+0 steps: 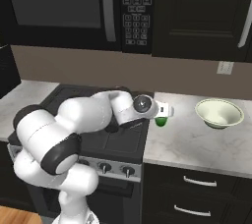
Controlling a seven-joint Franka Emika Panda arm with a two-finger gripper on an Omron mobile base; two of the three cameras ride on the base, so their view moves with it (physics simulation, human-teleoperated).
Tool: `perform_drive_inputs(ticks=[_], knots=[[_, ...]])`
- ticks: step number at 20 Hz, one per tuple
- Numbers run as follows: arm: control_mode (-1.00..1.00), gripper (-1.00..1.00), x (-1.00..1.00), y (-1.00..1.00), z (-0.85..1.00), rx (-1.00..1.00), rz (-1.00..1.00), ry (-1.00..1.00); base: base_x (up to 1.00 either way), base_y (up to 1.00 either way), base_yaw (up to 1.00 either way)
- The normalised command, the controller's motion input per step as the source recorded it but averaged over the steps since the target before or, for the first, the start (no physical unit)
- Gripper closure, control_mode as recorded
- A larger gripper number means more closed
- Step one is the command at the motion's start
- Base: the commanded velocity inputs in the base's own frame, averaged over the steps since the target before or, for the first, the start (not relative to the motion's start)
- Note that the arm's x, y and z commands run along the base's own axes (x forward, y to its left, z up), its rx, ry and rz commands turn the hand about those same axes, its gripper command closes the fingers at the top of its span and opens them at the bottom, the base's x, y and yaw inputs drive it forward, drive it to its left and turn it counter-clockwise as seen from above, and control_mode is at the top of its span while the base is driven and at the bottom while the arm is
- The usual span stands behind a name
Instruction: Pick the cup and bowl from the counter and place them on the counter next to the sink.
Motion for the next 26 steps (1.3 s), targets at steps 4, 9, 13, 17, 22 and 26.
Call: perform_drive_inputs(ticks=[4, 9, 13, 17, 22, 26], knots=[[-1.0, 1.0, -0.09, 0.08, 0.31, 0.0, 0.02, 0.0, 0.0, 0.0, 0.0], [-1.0, 1.0, 0.3, 0.0, 0.2, 0.01, 0.07, 0.0, 0.0, 0.0, 0.0], [-1.0, 1.0, 0.07, -0.02, 0.25, 0.0, 0.13, 0.07, 0.0, 0.0, 0.0], [-1.0, 1.0, -0.17, 0.0, 0.09, 0.01, 0.15, 0.09, 0.0, 0.0, 0.0], [-1.0, 1.0, -0.51, 0.0, 0.02, 0.01, 0.13, 0.06, 0.0, 0.0, 0.0], [-1.0, 1.0, -0.43, 0.04, 0.0, 0.0, 0.12, 0.03, 0.0, 0.0, 0.0]])
